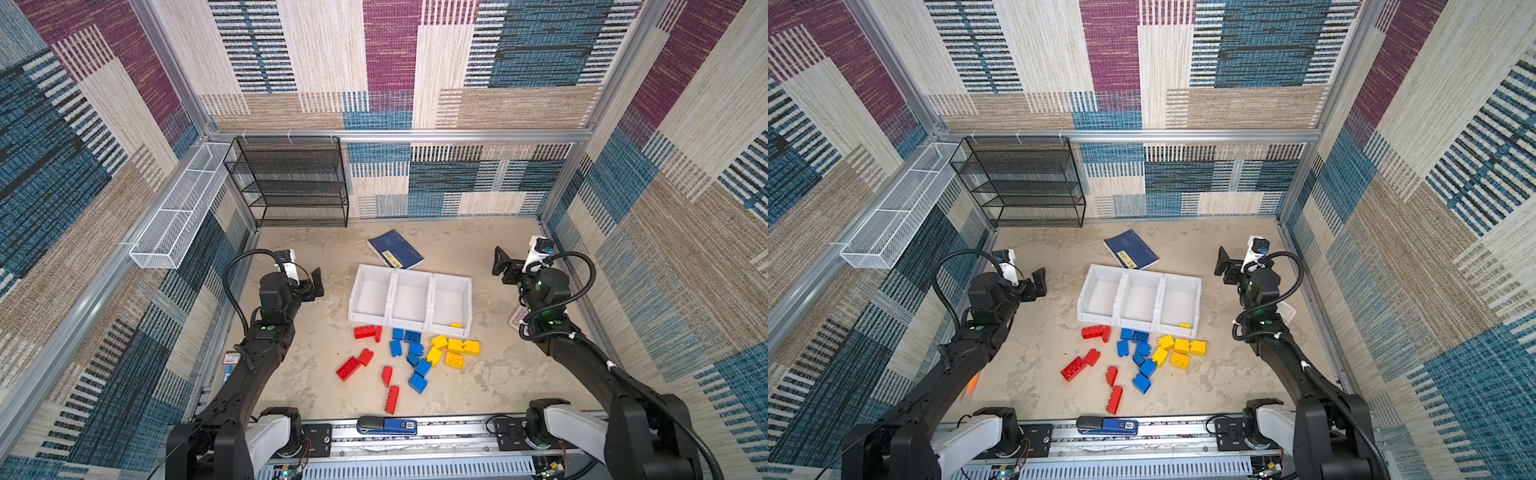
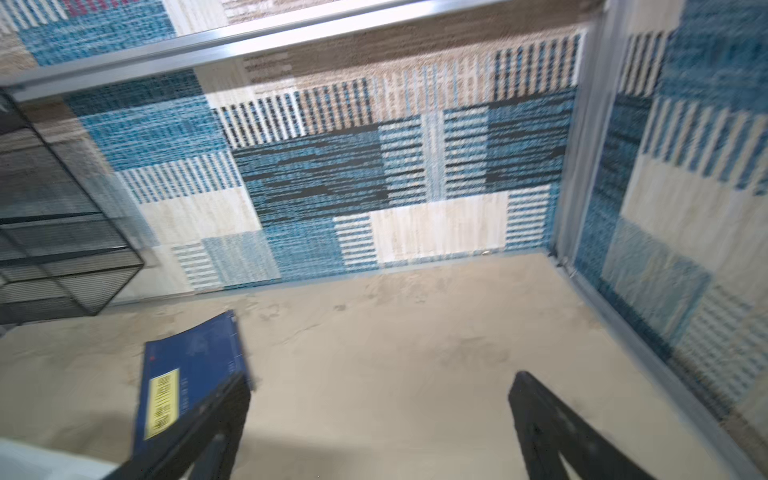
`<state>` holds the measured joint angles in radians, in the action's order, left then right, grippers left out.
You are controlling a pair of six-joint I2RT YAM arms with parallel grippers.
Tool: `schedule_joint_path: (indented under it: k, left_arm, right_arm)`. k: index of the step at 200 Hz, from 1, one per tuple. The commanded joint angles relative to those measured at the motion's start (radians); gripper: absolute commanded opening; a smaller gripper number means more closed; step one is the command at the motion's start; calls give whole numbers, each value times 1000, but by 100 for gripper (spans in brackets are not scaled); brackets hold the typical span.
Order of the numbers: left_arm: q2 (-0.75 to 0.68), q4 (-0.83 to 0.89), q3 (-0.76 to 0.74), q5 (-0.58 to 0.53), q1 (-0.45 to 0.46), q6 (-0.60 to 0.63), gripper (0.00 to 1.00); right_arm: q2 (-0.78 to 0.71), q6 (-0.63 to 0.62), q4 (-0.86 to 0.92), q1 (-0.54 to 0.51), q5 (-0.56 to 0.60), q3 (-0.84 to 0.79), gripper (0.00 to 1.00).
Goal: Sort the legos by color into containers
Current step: 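Lower the right gripper over a yellow brick while the left hovers over red bricks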
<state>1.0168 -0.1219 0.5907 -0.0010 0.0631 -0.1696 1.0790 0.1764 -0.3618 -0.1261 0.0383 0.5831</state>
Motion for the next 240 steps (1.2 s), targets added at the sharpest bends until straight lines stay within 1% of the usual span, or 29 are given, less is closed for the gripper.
schedule_joint_path:
  k: [1,19,38,57,68,91,119,155,195,222,240]
  left_arm:
    - [-72,210,-20,27,45,-154,99]
    - [-101,276,-26,32,88,-186,99]
    - [-106,304,-33,36,117,-205,99]
    - [-92,304,-38,62,141,-221,99]
    - [-77,303,-37,74,154,-224,99]
    - [-47,302,-38,93,168,-234,99]
    - [-37,297,-44,109,194,-235,99]
    - [-46,289,-56,114,215,-235,99]
    - [-48,284,-65,113,225,-235,99]
    - [-44,281,-68,111,226,-237,99]
    - [-42,281,-69,110,228,-240,99]
  right_arm:
    - [-51,163,415,-115,55,31,100]
    - [-62,281,560,-213,105,54,99]
    - [-32,385,706,-292,109,73,99]
    - [-13,466,799,-399,129,75,95]
    - [-5,518,849,-455,152,77,95]
    - [12,599,946,-519,190,84,92]
    - [38,654,1042,-541,239,92,90]
    - [71,673,1082,-543,256,84,87]
    - [45,686,1066,-542,245,46,80]
    - [46,674,1038,-541,213,28,75]
    - [55,671,1024,-543,197,21,70]
